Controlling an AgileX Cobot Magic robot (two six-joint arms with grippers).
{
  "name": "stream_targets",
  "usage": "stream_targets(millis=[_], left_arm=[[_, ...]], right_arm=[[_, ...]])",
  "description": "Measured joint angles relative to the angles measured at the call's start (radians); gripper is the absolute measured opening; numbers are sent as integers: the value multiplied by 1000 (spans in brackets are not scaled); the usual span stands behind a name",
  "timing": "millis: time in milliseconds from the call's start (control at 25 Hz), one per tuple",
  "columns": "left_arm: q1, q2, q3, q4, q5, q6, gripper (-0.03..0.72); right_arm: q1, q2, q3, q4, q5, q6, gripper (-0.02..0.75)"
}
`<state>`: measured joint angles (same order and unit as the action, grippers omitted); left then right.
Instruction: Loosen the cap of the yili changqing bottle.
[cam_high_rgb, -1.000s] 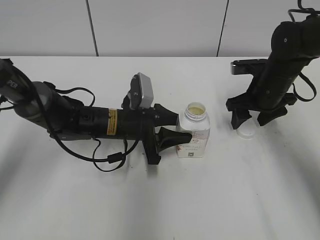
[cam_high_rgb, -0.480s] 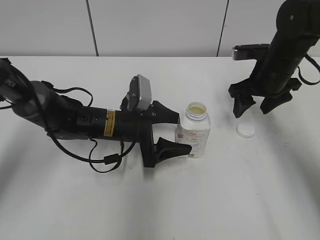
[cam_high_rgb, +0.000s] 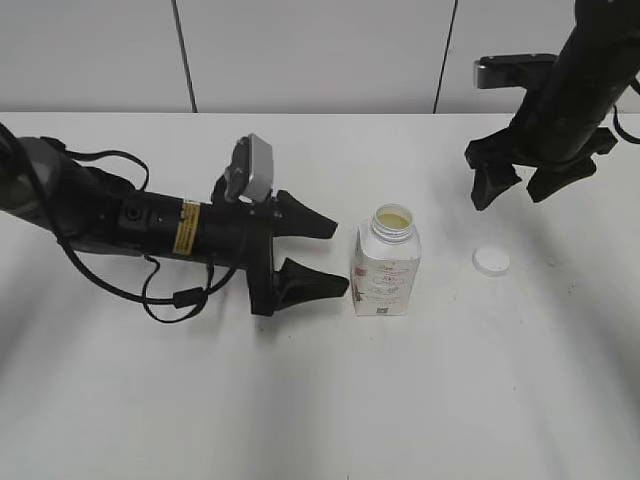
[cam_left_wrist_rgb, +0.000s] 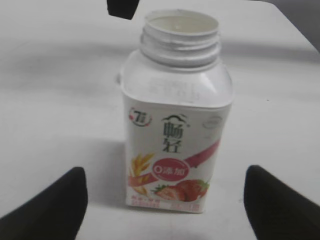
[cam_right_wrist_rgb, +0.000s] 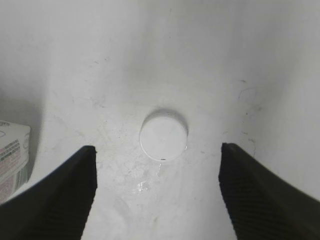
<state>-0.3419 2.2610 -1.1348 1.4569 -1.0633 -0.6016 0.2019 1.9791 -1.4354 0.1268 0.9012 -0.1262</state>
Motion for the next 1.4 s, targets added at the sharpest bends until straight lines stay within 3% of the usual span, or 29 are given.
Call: stream_targets(millis=[320, 520, 680, 920, 1080, 1280, 1400], left_arm=[[73, -139, 0, 54, 187, -199, 585], [79, -264, 0, 58, 480, -357, 585], [79, -361, 1, 45, 746, -386, 582], [79, -461, 1, -25, 1112, -389, 564], [81, -508, 1, -143, 1218, -369, 535], [81, -551, 1, -341, 1283, -231, 526], [81, -555, 1, -482, 1383, -69, 524]], right_arm=[[0, -38, -70, -48, 18, -8, 596], [0, -40, -143, -50, 40, -10, 596], [0, -40, -193, -52, 69, -10, 595], [0, -40, -245, -88, 115, -10, 595], [0, -41, -266, -116, 192, -9, 595], [0, -41, -288, -120, 265, -9, 595], [0, -41, -309, -120, 297, -8, 595]])
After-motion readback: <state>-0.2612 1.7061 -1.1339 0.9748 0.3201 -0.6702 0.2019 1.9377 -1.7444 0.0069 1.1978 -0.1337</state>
